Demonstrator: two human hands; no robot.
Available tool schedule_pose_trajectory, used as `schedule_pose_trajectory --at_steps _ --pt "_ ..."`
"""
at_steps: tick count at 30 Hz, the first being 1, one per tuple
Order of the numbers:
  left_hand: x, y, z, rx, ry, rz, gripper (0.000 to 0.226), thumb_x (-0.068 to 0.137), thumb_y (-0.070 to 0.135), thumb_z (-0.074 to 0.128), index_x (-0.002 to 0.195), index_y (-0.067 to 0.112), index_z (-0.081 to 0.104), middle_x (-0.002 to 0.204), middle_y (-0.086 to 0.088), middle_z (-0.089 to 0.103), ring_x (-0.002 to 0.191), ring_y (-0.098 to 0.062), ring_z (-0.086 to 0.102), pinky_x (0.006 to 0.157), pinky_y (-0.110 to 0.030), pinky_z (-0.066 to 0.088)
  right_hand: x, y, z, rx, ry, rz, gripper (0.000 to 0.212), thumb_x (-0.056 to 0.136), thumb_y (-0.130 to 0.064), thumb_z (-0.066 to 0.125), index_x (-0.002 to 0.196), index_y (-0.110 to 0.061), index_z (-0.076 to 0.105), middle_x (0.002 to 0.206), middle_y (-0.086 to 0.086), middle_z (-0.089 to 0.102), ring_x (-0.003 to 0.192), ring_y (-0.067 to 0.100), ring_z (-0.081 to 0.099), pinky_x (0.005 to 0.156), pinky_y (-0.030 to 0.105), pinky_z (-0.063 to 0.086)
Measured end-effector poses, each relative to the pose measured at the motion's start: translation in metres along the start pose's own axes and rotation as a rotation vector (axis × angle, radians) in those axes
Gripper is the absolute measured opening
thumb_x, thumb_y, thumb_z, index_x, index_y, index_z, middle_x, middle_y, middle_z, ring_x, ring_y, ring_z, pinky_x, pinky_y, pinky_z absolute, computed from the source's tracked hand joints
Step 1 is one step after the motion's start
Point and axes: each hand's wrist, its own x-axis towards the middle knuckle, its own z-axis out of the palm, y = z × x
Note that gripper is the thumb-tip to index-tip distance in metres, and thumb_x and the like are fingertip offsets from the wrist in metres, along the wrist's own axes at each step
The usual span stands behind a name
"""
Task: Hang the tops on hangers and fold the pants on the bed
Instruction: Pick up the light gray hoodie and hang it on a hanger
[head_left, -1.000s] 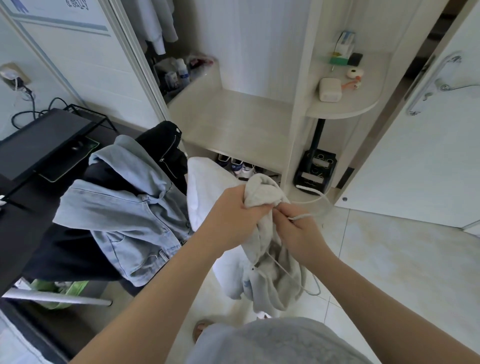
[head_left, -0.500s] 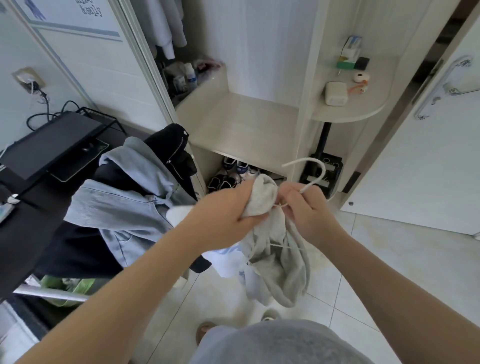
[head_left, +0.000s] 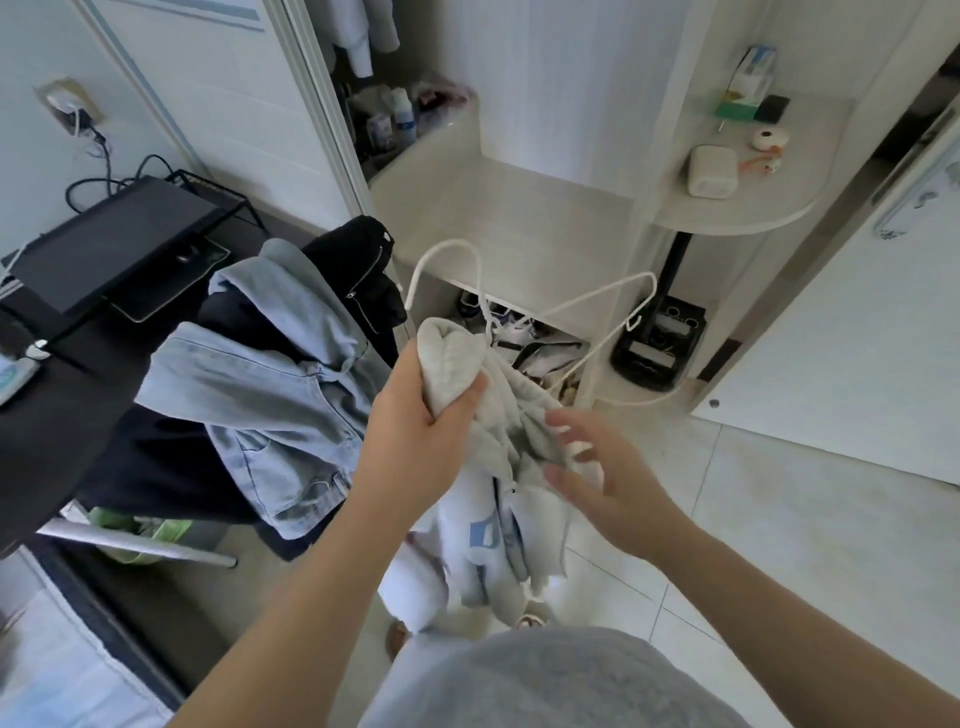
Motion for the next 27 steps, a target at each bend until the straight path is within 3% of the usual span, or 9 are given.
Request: schedule_pose_trajectory --at_steps 3,6,8,10,12,15,22,25,27 --pt "-0.002 0.006 0.005 -0.109 0.049 0.001 0.019 0.089 0.039 0.063 0.107 0.033 0.061 0.097 0.016 0.069 0.091 0.000 0.066 0.070 -0.013 0.050 0.004 0.004 0.031 -0.002 -0.170 0.107 0.052 0.089 -0.037 0.071 0.137 -0.027 0.053 0.132 -0.009 0.058 0.121 0.010 0.053 0.103 0.035 0.044" --pt "0.000 0.009 0.004 -0.133 0.085 0.042 0.013 0.092 0.029 0.066 0.105 0.029 0.062 0.094 0.020 0.068 0.090 0.003 0.066 0.071 -0.010 0.048 0.018 0.001 0.047 -0.113 -0.197 0.103 0.007 0.090 -0.033 0.065 0.090 -0.027 0.063 0.092 -0.002 0.066 0.091 0.020 0.060 0.083 0.041 0.048" --pt "0.002 0.006 -0.003 -0.111 0.109 0.063 0.012 0.093 0.026 0.067 0.103 0.029 0.063 0.092 0.021 0.068 0.088 0.004 0.065 0.070 -0.009 0.048 0.023 0.009 0.048 -0.146 -0.231 0.094 0.019 0.093 -0.035 0.064 0.076 -0.028 0.057 0.075 -0.006 0.062 0.079 0.017 0.058 0.077 0.038 0.047" --pt "0.004 0.003 -0.012 -0.063 0.139 0.060 0.013 0.091 0.031 0.069 0.101 0.030 0.061 0.089 0.021 0.065 0.084 0.005 0.063 0.068 -0.009 0.047 0.029 0.026 0.043 -0.279 -0.316 0.078 0.021 0.091 -0.047 0.062 0.076 -0.036 0.053 0.067 -0.016 0.056 0.080 0.007 0.053 0.094 0.034 0.040" --pt "0.006 -0.001 -0.023 0.000 0.184 0.022 0.022 0.087 0.038 0.073 0.095 0.028 0.056 0.080 0.026 0.060 0.074 0.008 0.059 0.061 -0.007 0.044 0.035 0.048 0.034 -0.530 -0.421 0.084 0.018 0.088 -0.058 0.056 0.088 -0.041 0.059 0.075 -0.021 0.059 0.101 0.002 0.050 0.115 0.041 0.016" --pt "0.011 -0.008 -0.038 0.116 0.170 -0.009 0.035 0.083 0.046 0.078 0.086 0.022 0.053 0.067 0.026 0.052 0.060 0.006 0.050 0.055 -0.007 0.041 0.042 0.077 0.014 -0.853 -0.520 0.136 0.044 0.088 -0.062 0.052 0.126 -0.040 0.062 0.124 -0.020 0.061 0.139 0.004 0.032 0.117 0.056 -0.012" --pt "0.009 -0.029 -0.057 0.356 0.004 -0.042 0.052 0.080 0.062 0.067 0.074 0.014 0.049 0.056 0.010 0.040 0.050 -0.007 0.036 0.048 -0.018 0.033 0.069 0.085 -0.042 -1.152 -0.279 0.064 0.023 0.093 -0.045 0.048 0.112 -0.045 0.061 0.122 -0.030 0.058 0.137 0.005 0.038 0.113 0.065 -0.014" --pt "0.009 -0.034 -0.060 0.370 -0.009 -0.028 0.048 0.086 0.055 0.065 0.073 0.012 0.048 0.061 -0.006 0.042 0.051 -0.007 0.037 0.048 -0.019 0.034 0.078 0.075 -0.053 -1.101 -0.228 0.017 0.023 0.094 -0.032 0.050 0.113 -0.038 0.062 0.122 -0.024 0.061 0.139 0.008 0.037 0.117 0.061 -0.011" --pt "0.011 -0.035 -0.063 0.383 -0.037 -0.037 0.045 0.088 0.053 0.063 0.073 0.013 0.050 0.061 -0.004 0.043 0.052 -0.006 0.038 0.049 -0.018 0.033 0.082 0.067 -0.056 -1.052 -0.189 0.000 0.020 0.094 -0.025 0.051 0.109 -0.031 0.063 0.121 -0.018 0.062 0.137 0.011 0.039 0.119 0.061 -0.007"
